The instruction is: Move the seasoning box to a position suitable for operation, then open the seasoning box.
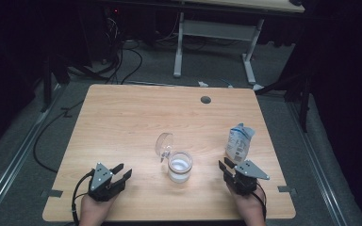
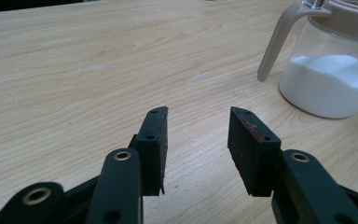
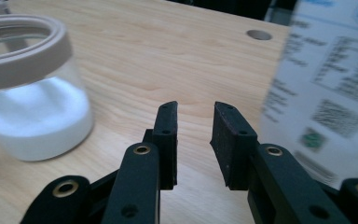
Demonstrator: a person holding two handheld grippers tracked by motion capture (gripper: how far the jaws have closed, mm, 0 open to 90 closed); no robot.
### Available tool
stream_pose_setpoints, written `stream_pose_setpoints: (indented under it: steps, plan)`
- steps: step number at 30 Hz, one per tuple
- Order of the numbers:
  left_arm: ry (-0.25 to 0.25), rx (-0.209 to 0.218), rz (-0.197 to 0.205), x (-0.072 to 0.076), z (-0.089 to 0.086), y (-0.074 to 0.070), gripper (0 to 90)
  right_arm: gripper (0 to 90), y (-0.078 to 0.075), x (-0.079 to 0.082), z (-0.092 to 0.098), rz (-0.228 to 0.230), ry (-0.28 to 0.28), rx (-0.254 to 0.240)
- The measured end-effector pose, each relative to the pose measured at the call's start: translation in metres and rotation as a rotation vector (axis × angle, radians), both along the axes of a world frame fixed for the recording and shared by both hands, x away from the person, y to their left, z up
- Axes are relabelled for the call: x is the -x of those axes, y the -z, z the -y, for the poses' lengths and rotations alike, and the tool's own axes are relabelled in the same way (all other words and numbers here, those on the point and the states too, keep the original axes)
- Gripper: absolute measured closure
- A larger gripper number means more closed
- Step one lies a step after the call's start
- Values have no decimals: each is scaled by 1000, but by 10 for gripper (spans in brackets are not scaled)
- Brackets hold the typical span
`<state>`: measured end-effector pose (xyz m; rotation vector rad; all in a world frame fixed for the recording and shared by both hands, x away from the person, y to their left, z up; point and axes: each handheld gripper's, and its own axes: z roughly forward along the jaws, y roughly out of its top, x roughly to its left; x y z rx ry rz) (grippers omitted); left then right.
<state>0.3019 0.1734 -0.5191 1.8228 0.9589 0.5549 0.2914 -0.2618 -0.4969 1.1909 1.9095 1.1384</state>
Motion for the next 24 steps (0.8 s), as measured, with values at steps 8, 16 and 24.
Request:
stream_pose_setpoints:
  steps: [8,16,24]
  plan:
    - [-1,-11,-1,3,7,-2,600,775,9,-1,-17,-27,-66,9]
    - [10,18,-22,0,17,-5,654,900,12,0,-34,-45,-122,28]
    - [20,30,-25,-5,36,-13,774,900,15,3,-52,-44,-176,47]
